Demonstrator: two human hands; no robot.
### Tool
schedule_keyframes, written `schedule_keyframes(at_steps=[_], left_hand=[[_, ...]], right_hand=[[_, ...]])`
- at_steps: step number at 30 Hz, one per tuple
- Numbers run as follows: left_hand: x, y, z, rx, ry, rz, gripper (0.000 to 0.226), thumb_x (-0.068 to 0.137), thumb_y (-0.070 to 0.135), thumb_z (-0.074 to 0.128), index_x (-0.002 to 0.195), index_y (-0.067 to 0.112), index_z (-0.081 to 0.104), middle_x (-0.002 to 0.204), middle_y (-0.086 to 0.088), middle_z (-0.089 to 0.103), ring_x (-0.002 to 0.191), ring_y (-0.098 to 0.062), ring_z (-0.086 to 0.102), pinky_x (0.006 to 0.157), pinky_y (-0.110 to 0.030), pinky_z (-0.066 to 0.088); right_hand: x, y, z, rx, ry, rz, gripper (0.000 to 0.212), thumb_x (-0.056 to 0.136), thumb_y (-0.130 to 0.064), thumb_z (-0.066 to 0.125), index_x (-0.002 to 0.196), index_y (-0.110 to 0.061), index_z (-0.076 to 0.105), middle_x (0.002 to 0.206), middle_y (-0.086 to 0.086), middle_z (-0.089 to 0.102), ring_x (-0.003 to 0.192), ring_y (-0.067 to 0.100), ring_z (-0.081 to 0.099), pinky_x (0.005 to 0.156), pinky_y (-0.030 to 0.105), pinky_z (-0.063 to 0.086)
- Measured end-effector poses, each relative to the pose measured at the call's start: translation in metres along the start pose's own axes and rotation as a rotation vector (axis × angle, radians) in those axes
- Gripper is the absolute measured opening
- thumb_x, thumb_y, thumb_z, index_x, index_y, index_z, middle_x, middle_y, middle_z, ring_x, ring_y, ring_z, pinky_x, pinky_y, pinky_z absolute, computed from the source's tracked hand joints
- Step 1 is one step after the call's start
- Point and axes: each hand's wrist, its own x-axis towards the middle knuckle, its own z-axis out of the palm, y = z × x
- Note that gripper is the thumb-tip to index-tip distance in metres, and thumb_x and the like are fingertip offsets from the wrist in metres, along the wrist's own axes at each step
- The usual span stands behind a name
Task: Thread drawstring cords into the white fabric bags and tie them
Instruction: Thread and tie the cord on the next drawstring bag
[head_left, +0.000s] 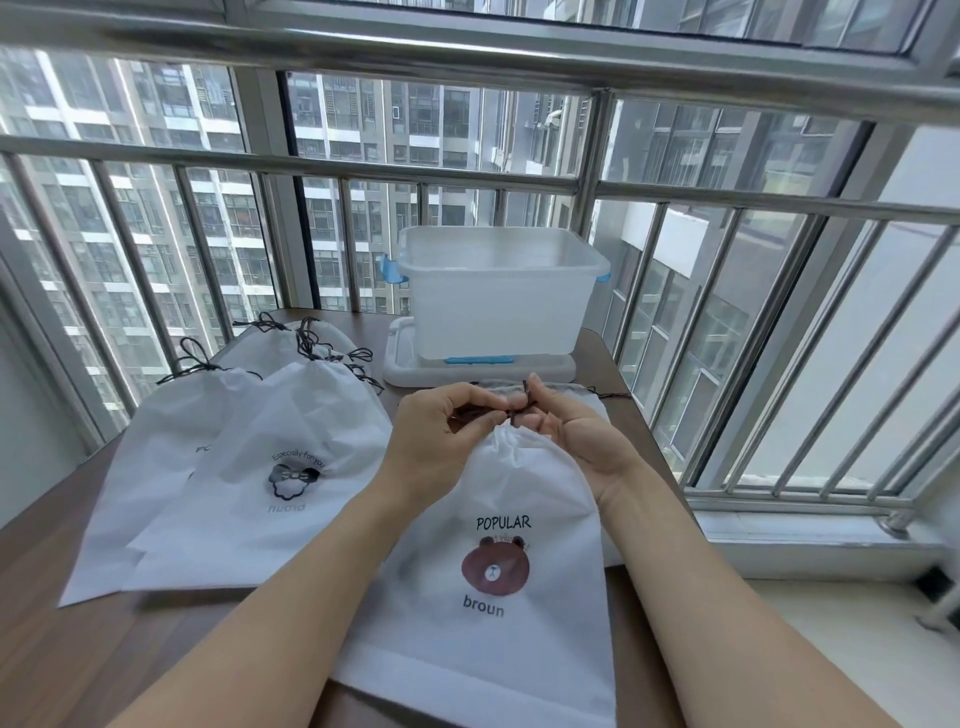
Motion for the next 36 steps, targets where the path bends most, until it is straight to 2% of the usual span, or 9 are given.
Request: schedule_keyframes(at_steps=[3,8,11,14,18,25,29,32,36], left_hand=[[0.001,-0.004,0.0,0.073,-0.019,-0.005,0.012,0.084,0.002,0.075,0.089,0.013,0.078,0.083,0.006,0.077,0.078,-0.008,0.072,0.076,-0.022,0.055],[0.0,0.0,-0.002,-0.102,-0.108,-0.119,0.009,0.089,0.003,0.07,0.089,0.009,0.076,0.079,0.003,0.076,0.074,-0.006,0.07,0.07,-0.017,0.051],[0.0,-0.001,-0.003,-0.207,-0.09,-0.187,0.009,0.088,0.0,0.07,0.09,0.007,0.075,0.079,-0.002,0.076,0.075,-0.012,0.071,0.072,-0.02,0.054],[0.001,-0.004,-0.004,-0.271,-0.074,-0.243,0.011,0.083,-0.001,0.074,0.092,0.004,0.072,0.079,-0.009,0.075,0.074,-0.017,0.07,0.074,-0.026,0.056],[0.003,-0.006,-0.007,-0.25,-0.063,-0.268,0.023,0.084,0.004,0.076,0.104,0.004,0.066,0.083,-0.022,0.074,0.073,-0.023,0.071,0.077,-0.033,0.058],[0.005,-0.005,-0.01,-0.281,-0.071,-0.293,0.022,0.084,0.004,0.074,0.105,0.005,0.069,0.085,-0.018,0.076,0.076,-0.021,0.072,0.076,-0.026,0.057],[0.007,-0.003,-0.012,-0.32,-0.081,-0.293,0.026,0.084,0.001,0.072,0.111,0.001,0.067,0.091,-0.02,0.075,0.083,-0.024,0.074,0.082,-0.027,0.057],[0.006,-0.003,-0.009,-0.253,-0.069,-0.288,0.015,0.083,-0.002,0.074,0.097,0.003,0.071,0.088,-0.014,0.077,0.085,-0.022,0.074,0.083,-0.028,0.057],[0.003,-0.005,-0.009,-0.118,-0.053,-0.229,0.01,0.084,0.0,0.074,0.09,0.008,0.076,0.087,-0.006,0.078,0.087,-0.019,0.075,0.084,-0.029,0.057]], right_hand=[[-0.004,-0.001,0.006,-0.161,0.063,-0.096,0.03,0.091,-0.035,0.067,0.072,-0.016,0.055,0.056,-0.005,0.045,0.052,0.011,0.045,0.061,0.021,0.041],[-0.004,0.0,0.011,-0.843,0.17,-0.398,0.032,0.084,-0.031,0.082,0.107,-0.012,0.071,0.063,-0.006,0.057,0.062,0.008,0.051,0.064,0.018,0.043],[-0.008,0.002,0.013,-0.984,0.118,-0.49,0.017,0.089,-0.015,0.077,0.106,-0.015,0.077,0.059,0.002,0.039,0.057,0.011,0.035,0.054,0.018,0.031],[-0.011,-0.002,0.011,-1.089,0.06,-0.511,0.012,0.089,-0.013,0.075,0.099,-0.018,0.08,0.063,0.009,0.041,0.058,0.015,0.032,0.052,0.023,0.026],[-0.012,-0.005,0.007,-1.163,0.083,-0.504,0.009,0.086,-0.01,0.074,0.088,-0.015,0.081,0.059,0.003,0.048,0.058,0.017,0.037,0.054,0.029,0.029],[-0.014,-0.007,0.005,-1.099,0.093,-0.473,0.009,0.092,-0.005,0.071,0.087,0.001,0.075,0.056,0.0,0.048,0.05,0.009,0.036,0.051,0.022,0.03],[-0.015,-0.008,0.006,-1.021,0.122,-0.47,0.022,0.098,-0.007,0.063,0.076,-0.01,0.067,0.054,-0.009,0.046,0.05,0.008,0.034,0.05,0.019,0.028],[-0.014,-0.003,0.008,-0.989,0.093,-0.45,0.027,0.101,-0.008,0.059,0.075,-0.015,0.063,0.057,-0.012,0.048,0.052,0.005,0.036,0.051,0.016,0.03],[-0.012,0.001,0.012,-0.951,0.103,-0.447,0.023,0.1,-0.011,0.061,0.079,-0.016,0.065,0.069,-0.003,0.054,0.062,0.008,0.043,0.059,0.019,0.035]])
